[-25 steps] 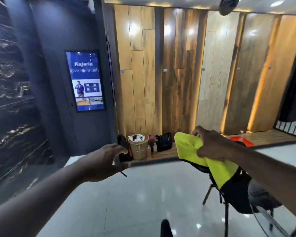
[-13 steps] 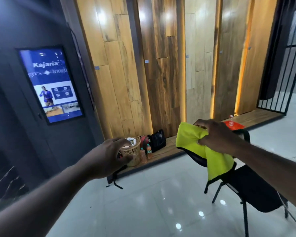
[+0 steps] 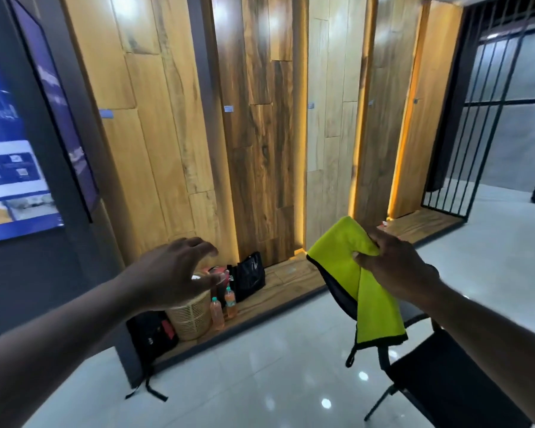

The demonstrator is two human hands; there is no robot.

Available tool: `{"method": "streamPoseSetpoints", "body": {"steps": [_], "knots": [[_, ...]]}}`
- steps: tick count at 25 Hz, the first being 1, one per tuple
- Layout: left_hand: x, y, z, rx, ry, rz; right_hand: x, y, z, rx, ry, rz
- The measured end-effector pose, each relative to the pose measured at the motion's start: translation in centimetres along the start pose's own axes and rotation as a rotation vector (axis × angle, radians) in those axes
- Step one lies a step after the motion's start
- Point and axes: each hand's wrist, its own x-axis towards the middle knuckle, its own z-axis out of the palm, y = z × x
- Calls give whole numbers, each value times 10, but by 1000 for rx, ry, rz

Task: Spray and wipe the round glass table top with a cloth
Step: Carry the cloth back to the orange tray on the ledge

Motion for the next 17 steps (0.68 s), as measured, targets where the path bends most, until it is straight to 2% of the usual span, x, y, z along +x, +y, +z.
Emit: {"method": "streamPoseSetpoints", "body": {"steps": [3,7,11,17], "knots": [[101,-48,47,-38,-7,46,84,17,41,-30,16,100],[254,-85,84,-113,-36,165,193,22,57,-132,19,192],[412,-75,106,-179,-73,304,287,50,40,-251,24,257],[618,-45,186,-184,-135,398,434,177,31,-279,74,415]]}}
